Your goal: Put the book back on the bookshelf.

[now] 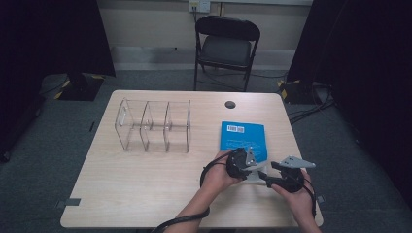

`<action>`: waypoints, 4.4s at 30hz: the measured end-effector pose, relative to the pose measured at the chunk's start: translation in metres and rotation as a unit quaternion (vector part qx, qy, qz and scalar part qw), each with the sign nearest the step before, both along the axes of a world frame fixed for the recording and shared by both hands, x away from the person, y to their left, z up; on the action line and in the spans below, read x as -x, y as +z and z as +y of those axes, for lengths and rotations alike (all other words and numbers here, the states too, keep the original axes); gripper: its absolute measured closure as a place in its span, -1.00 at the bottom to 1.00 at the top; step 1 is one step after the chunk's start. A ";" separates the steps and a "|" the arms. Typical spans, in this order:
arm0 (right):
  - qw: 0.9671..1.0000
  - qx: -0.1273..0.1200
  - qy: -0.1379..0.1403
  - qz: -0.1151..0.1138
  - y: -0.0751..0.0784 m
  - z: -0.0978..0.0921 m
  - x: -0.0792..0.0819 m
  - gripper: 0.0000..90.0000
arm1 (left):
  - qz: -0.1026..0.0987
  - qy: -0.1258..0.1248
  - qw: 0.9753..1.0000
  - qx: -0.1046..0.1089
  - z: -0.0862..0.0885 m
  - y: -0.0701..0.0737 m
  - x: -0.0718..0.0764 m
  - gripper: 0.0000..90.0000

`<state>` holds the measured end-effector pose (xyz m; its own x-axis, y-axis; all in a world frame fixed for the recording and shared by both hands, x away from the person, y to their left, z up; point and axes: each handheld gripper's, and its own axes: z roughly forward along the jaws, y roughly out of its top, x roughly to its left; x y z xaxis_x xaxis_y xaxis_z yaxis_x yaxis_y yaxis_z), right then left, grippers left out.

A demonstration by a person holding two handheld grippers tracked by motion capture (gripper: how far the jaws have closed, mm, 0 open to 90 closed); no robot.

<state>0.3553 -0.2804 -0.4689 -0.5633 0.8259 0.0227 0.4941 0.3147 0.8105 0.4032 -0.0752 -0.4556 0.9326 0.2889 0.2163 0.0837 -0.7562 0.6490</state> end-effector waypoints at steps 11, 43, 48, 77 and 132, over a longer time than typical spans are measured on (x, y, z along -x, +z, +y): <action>0.999 0.005 0.039 -0.003 -0.012 -0.012 0.000 -0.39 | 0.020 0.008 1.000 -0.022 -0.001 0.013 0.001 0.48; 0.994 -0.011 0.107 0.005 -0.020 -0.020 0.020 -0.70 | 0.072 0.051 0.994 -0.069 0.005 0.070 -0.013 0.66; 0.994 0.007 0.111 0.000 -0.022 -0.019 0.020 -0.70 | 0.077 0.054 0.993 -0.077 0.005 0.077 -0.016 0.67; 0.992 0.039 0.116 -0.005 -0.029 0.002 0.019 -0.70 | 0.105 0.086 0.987 -0.092 0.001 0.107 -0.019 0.68; 0.998 0.034 0.041 -0.029 -0.026 -0.006 0.018 -0.72 | 0.121 0.091 0.984 -0.098 0.003 0.116 -0.016 0.68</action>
<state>0.3377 -0.2859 -0.4945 -0.6280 0.7753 -0.0675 0.4166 0.4082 0.8123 0.4194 -0.0718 -0.3401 0.9007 0.4299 0.0627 0.3627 -0.8235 0.4362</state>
